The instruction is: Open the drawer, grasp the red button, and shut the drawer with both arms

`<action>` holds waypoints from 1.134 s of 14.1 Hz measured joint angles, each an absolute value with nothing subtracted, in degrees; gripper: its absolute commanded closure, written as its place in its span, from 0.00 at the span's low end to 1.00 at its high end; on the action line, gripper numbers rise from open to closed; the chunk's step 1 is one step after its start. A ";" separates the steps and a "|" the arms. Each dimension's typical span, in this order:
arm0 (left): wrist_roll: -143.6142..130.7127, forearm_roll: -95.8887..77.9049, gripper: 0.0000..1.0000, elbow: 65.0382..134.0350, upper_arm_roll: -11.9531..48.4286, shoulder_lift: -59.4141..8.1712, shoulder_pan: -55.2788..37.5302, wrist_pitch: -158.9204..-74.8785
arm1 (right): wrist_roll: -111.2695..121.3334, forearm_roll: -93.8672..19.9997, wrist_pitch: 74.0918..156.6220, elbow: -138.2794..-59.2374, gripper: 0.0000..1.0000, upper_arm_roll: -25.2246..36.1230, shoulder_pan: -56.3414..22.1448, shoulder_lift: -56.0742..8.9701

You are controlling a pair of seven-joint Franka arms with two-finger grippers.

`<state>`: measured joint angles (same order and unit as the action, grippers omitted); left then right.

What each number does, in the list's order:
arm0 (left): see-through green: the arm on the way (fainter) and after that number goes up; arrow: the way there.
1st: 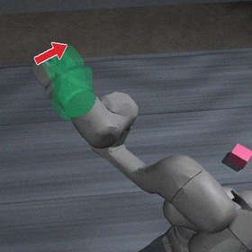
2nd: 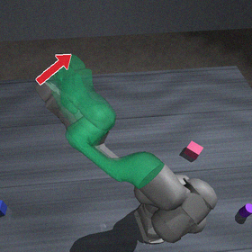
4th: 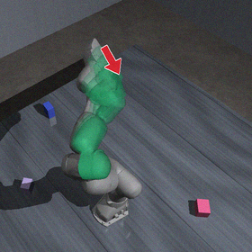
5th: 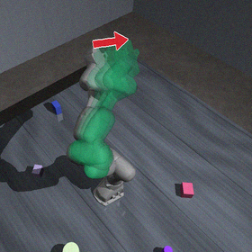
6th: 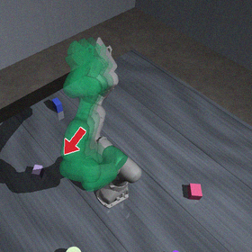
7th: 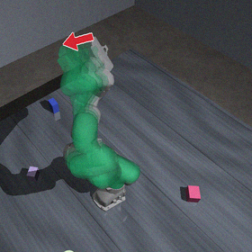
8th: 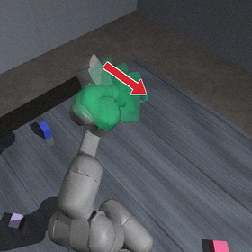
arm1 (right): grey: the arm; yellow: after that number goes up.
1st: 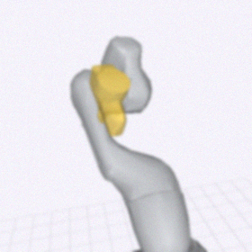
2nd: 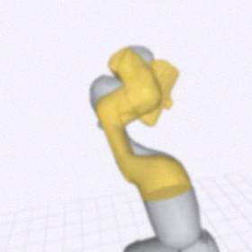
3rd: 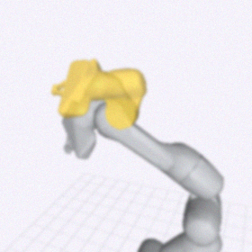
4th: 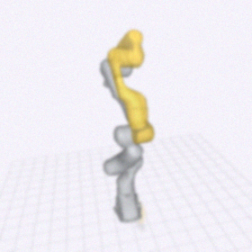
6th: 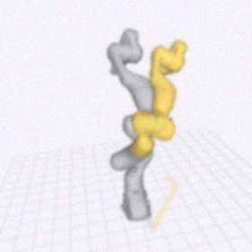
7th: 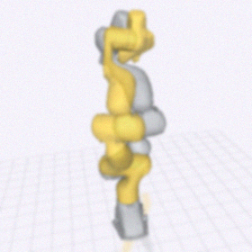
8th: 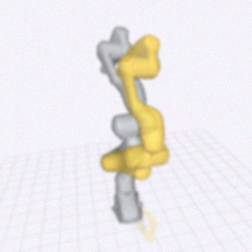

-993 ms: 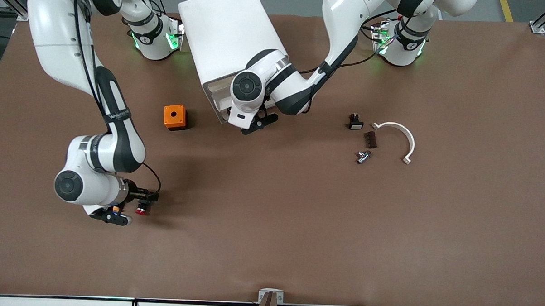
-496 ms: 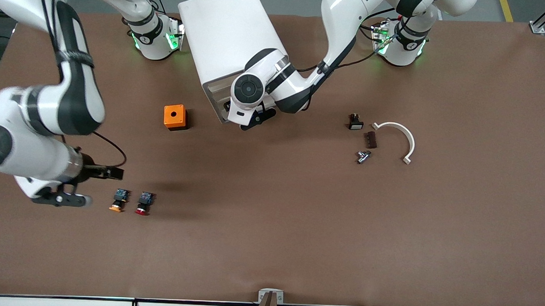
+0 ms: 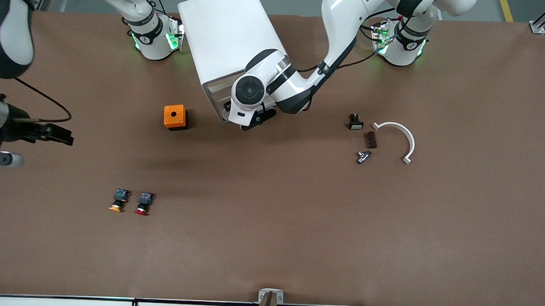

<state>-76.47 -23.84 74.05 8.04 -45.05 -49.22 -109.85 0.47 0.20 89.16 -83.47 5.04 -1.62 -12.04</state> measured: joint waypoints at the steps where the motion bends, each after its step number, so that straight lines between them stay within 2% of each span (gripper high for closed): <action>1: -76.47 -24.19 0.00 74.13 8.03 -45.05 -49.10 -109.85 | 0.75 0.21 88.09 -83.43 0.00 5.09 -0.94 -11.23; 7: -76.47 -24.34 0.00 73.87 7.41 -44.21 -48.34 -110.24 | 4.64 1.45 82.94 -83.13 0.00 5.13 -0.13 -6.49; 13: -76.46 -17.77 0.00 73.63 6.62 -38.38 -42.15 -110.06 | 5.44 2.37 76.07 -76.80 0.00 5.92 0.57 -6.16; 16: -76.33 -16.23 0.00 73.51 6.41 -34.33 -36.58 -110.02 | 5.48 2.02 73.80 -76.16 0.00 6.09 0.84 -6.16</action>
<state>-76.33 -16.23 73.51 6.41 -34.33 -36.58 -110.02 5.48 2.02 73.80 -76.16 6.09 0.84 -6.16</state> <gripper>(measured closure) 0.000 0.000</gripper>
